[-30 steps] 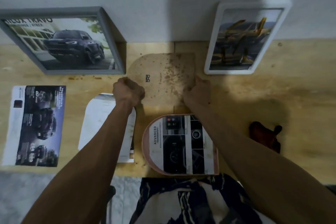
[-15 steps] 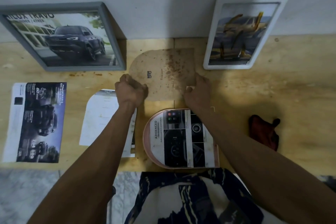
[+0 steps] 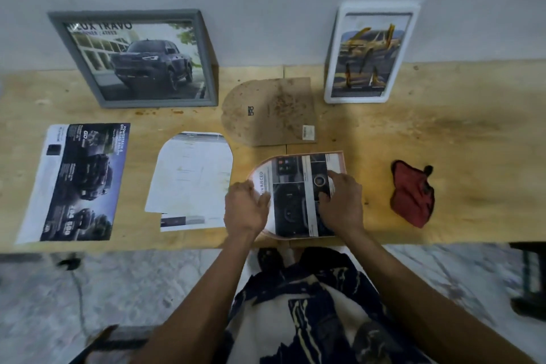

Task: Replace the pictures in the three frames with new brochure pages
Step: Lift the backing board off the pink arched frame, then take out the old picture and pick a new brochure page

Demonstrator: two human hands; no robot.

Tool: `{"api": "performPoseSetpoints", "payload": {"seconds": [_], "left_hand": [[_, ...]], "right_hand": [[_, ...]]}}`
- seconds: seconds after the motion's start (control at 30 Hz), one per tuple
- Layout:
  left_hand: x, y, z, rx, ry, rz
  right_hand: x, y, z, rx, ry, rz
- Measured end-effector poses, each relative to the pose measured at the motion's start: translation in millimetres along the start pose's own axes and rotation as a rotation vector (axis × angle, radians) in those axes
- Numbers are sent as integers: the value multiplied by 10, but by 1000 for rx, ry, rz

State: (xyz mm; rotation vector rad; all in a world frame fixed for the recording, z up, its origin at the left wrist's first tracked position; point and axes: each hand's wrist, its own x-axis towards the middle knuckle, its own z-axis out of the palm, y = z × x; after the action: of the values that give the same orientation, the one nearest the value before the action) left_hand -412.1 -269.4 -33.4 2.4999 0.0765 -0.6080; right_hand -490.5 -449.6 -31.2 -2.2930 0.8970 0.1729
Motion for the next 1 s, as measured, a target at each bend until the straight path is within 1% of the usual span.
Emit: {"api": "performPoseSetpoints", "payload": {"seconds": [0.1, 0.17, 0.23, 0.33, 0.43, 0.53, 0.63, 0.7, 0.8, 0.87, 0.93, 0.97, 1.0], "left_hand": [[-148, -71, 87, 127, -37, 30], [-234, -67, 123, 129, -54, 5], [-275, -82, 150, 106, -58, -7], [-331, -81, 138, 49, -50, -24], [-338, -32, 113, -53, -10, -33], [-395, 12, 95, -222, -25, -17], [-499, 35, 109, -264, -41, 40], [-525, 47, 123, -302, -14, 59], [-602, 56, 87, -424, 31, 44], [-649, 112, -11, -496, 67, 32], [-603, 162, -113, -571, 91, 42], [-564, 168, -158, -594, 103, 59], [-549, 143, -196, -606, 107, 71]], "right_hand": [[-256, 88, 88, -114, -68, 0], [-373, 126, 141, -181, -131, 3], [-424, 148, 177, -230, -180, -40], [-459, 178, 219, -271, -256, -40], [-437, 185, 228, -307, -255, -56], [-452, 242, 245, -314, -268, -56], [-466, 297, 273, -332, -286, -83], [-445, 290, 216, -316, -263, -107], [-447, 200, 36, -226, -182, -133], [-425, 92, -110, -108, -50, -183], [-327, -27, -266, -25, 91, -272], [-253, -89, -338, -34, 122, -320], [-187, -155, -397, -57, 119, -365]]}}
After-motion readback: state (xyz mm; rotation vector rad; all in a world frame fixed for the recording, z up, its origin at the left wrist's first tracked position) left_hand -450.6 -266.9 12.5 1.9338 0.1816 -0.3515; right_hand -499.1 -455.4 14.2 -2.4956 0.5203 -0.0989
